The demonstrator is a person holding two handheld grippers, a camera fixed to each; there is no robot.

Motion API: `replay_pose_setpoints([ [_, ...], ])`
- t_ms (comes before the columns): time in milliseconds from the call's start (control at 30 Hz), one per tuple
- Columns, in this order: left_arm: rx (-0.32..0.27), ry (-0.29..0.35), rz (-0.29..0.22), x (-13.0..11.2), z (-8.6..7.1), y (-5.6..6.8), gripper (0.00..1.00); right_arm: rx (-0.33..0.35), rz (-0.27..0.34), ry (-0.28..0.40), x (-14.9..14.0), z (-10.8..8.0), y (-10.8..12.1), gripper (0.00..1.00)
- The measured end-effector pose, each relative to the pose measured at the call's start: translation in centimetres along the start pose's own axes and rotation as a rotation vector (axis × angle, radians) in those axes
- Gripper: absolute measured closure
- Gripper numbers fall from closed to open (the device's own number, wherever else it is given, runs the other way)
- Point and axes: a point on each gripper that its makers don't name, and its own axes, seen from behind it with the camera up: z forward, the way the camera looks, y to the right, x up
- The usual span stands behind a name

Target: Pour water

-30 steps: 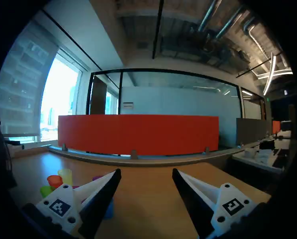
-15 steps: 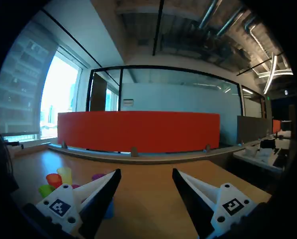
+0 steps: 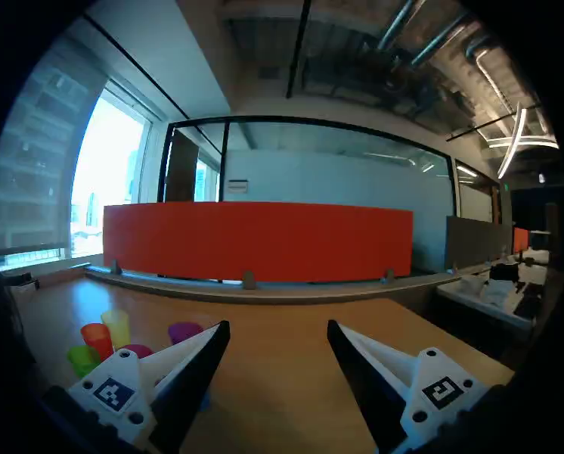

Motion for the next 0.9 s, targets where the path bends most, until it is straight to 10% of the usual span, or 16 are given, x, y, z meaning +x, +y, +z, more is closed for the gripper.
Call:
replay_pose_setpoints([
  [900, 0.003, -0.048, 0.008, -3.4, 0.1, -1.7, 0.02, -0.023, -0.022, -0.018, -0.1, 0.4, -0.6, 0.00],
])
